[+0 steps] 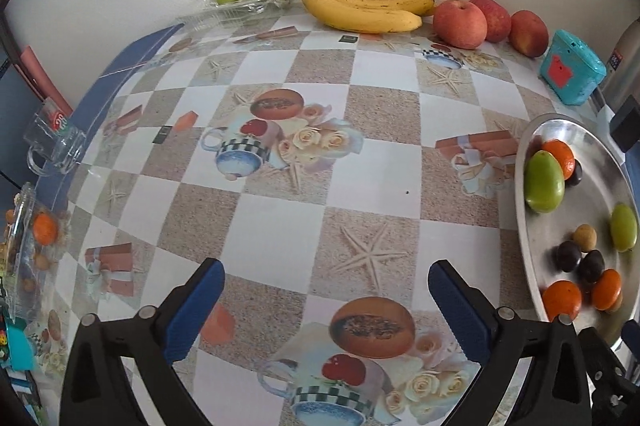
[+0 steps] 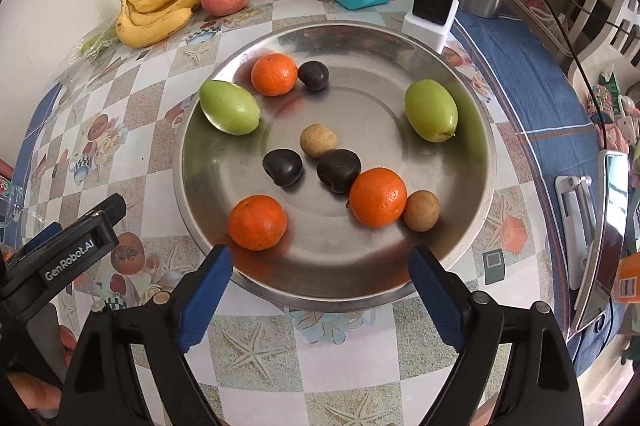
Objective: Organize fruits
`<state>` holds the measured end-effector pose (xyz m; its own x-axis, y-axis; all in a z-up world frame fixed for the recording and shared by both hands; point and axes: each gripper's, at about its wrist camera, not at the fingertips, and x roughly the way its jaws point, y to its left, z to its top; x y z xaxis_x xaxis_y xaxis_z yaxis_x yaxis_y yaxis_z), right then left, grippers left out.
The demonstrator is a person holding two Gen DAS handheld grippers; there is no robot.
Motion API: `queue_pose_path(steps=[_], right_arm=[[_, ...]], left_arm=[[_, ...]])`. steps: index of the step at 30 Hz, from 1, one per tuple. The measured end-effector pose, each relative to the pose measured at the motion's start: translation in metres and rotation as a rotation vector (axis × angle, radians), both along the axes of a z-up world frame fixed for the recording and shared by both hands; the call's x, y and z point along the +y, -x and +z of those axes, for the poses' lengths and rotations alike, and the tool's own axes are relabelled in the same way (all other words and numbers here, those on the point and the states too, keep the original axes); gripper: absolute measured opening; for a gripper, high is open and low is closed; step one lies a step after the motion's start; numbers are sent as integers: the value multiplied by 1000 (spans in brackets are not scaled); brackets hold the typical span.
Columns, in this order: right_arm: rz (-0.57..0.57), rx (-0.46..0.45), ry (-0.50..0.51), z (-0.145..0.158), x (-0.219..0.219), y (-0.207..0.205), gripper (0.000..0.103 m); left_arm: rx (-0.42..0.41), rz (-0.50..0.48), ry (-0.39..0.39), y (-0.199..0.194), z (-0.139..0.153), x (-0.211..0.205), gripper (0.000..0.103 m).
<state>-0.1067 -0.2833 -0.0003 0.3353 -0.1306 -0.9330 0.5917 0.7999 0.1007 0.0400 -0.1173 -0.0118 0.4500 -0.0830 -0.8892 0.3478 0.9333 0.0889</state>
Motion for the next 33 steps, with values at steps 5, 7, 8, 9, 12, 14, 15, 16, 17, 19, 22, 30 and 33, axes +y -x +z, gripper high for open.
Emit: queue_pose_path(steps=[5, 7, 8, 9, 12, 14, 15, 16, 17, 19, 22, 30, 33], right_arm=[[40, -8, 52, 4, 10, -5, 90], [52, -8, 72, 6, 15, -6, 90], [56, -9, 79, 7, 17, -6, 90], [60, -10, 86, 8, 19, -6, 90], [58, -17, 91, 10, 27, -3, 90], [58, -19, 85, 11, 32, 1, 90], [57, -16, 81, 10, 35, 3, 90], [57, -15, 79, 10, 37, 6, 90], [57, -13, 77, 10, 39, 10, 90], [55, -10, 78, 10, 43, 17, 90], [44, -10, 83, 11, 47, 31, 90], [11, -44, 85, 18, 51, 62, 90], [4, -74, 95, 26, 54, 68, 90]], left_arm=[[-42, 32, -64, 0, 1, 14, 103], [-49, 38, -90, 3, 1, 20, 103], [-46, 39, -99, 4, 1, 23, 103], [-42, 38, -105, 5, 0, 26, 103], [-23, 36, -136, 10, -1, 32, 103], [1, 37, -154, 15, -4, 38, 103], [14, 36, -155, 18, -4, 41, 103], [26, 34, -157, 21, -5, 44, 103], [37, 32, -162, 24, -5, 47, 103], [50, 25, -170, 30, -4, 52, 103], [68, 25, -166, 38, 0, 63, 103], [17, 22, -56, 61, 33, 87, 103], [-31, 4, -18, 69, 49, 91, 103]])
